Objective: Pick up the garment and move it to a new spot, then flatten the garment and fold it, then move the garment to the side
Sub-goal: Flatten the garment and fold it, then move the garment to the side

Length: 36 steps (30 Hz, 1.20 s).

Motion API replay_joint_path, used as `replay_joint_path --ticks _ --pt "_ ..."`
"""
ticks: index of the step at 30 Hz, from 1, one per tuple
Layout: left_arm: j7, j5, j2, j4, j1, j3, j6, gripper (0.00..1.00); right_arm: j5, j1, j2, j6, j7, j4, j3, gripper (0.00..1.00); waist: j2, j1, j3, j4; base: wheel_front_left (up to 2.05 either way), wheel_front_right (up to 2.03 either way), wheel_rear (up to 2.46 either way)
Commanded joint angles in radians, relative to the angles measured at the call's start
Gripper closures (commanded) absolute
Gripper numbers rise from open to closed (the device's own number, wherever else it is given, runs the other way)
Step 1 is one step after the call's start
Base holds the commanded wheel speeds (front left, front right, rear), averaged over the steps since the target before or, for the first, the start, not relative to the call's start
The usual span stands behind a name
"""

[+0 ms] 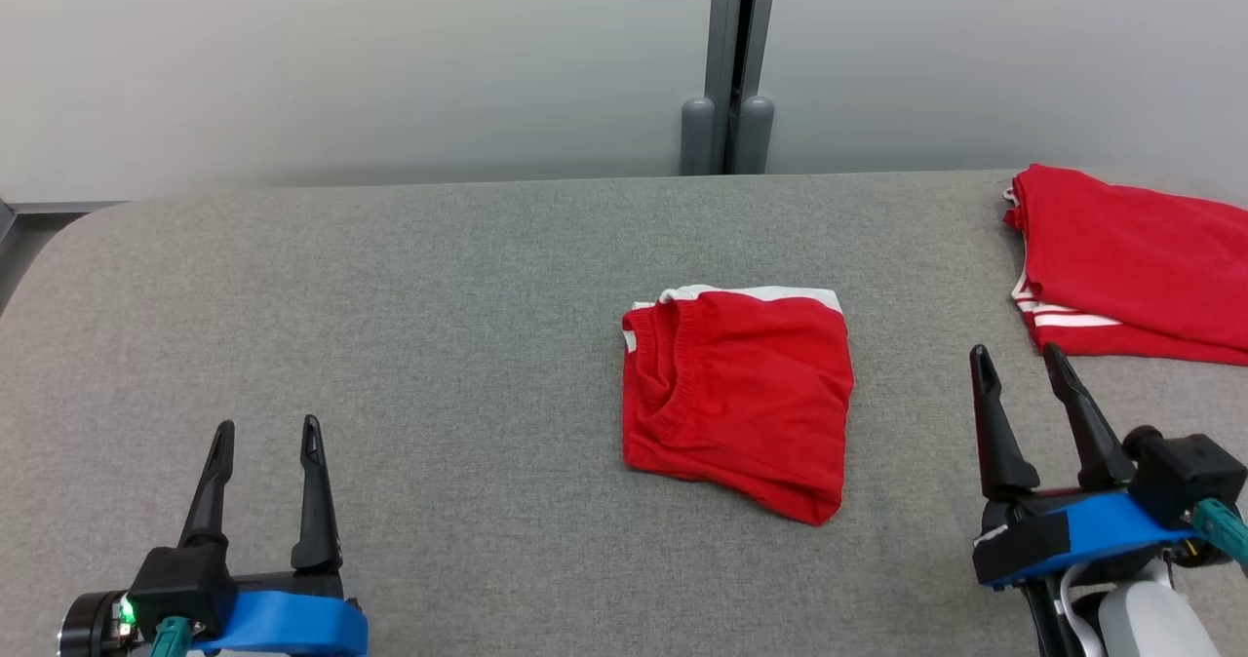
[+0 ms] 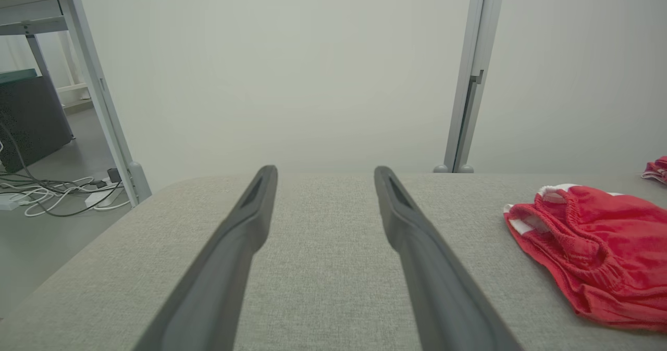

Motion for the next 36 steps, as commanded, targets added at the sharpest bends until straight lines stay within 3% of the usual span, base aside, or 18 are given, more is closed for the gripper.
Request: replay_joint_path --ticks 1,11,36 --pt "-0.005 0.005 0.007 0.002 0.012 0.006 0.008 0.0 -0.007 0.029 0.009 0.0 0.007 -0.022 -0.012 0.0 0.0 0.0001 -0.004 0.0 0.0 0.0 0.0" --pt "-0.005 0.017 0.014 0.015 0.032 -0.007 0.017 0.0 -0.045 0.148 0.048 0.0 0.051 -0.09 -0.054 0.0 0.0 0.0001 -0.028 0.012 0.0 0.0 0.0" --pt "-0.005 -0.003 0.033 0.05 0.02 -0.029 0.022 0.0 -0.032 0.154 0.053 0.0 0.06 -0.079 -0.038 0.0 0.0 0.0001 -0.027 0.03 0.0 0.0 0.0"
